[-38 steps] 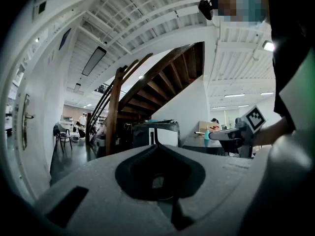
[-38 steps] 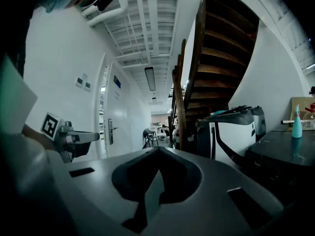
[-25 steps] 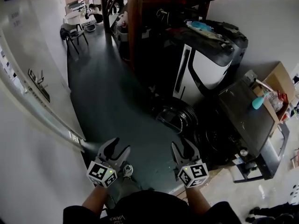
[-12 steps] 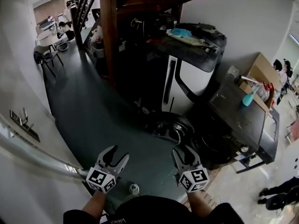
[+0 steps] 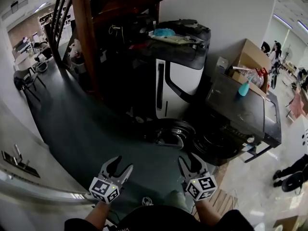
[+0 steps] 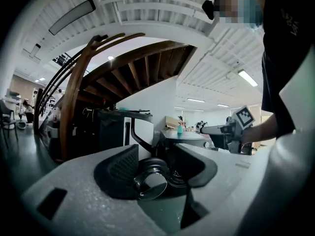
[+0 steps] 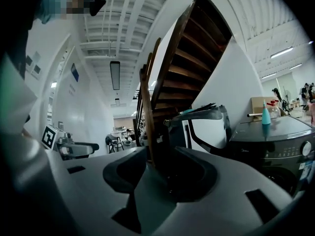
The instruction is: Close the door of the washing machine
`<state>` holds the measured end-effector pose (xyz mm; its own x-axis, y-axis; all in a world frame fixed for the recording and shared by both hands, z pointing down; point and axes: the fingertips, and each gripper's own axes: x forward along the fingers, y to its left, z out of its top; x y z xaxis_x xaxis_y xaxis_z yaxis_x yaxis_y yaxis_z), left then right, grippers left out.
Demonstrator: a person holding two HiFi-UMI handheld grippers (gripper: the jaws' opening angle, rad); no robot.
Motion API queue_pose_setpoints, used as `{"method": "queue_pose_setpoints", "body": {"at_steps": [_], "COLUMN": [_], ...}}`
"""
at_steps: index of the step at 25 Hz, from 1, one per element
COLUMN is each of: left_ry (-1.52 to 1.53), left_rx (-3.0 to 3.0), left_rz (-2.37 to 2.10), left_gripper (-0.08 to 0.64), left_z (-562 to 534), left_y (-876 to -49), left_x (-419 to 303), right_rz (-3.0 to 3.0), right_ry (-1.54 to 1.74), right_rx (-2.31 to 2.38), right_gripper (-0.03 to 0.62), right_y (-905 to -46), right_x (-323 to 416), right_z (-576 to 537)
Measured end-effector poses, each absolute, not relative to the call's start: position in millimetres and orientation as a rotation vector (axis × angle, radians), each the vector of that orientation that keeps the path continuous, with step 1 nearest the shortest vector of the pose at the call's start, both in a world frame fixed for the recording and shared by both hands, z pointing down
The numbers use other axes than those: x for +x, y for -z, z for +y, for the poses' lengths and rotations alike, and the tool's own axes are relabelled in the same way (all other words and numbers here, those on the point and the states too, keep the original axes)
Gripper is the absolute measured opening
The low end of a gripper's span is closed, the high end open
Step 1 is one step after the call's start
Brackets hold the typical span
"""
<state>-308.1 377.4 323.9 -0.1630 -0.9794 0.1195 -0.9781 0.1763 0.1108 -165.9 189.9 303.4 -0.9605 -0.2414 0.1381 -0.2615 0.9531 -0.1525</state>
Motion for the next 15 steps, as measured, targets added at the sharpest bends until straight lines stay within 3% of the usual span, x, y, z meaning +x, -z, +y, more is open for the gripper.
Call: {"method": "queue_pose_setpoints", "body": {"at_steps": [15], "left_ry": [-0.1], "left_rx": [2.006], "left_rz": [-2.124], "left_gripper": [0.212], "left_z": [271], "left_y": [-366], "left_x": [-352], "right_rz": [-2.937], "right_ry": [-0.272], "right_rx": [0.472], "right_gripper": [0.149], "right_y": [-333], "right_x": [-191], "right_z": [110]}}
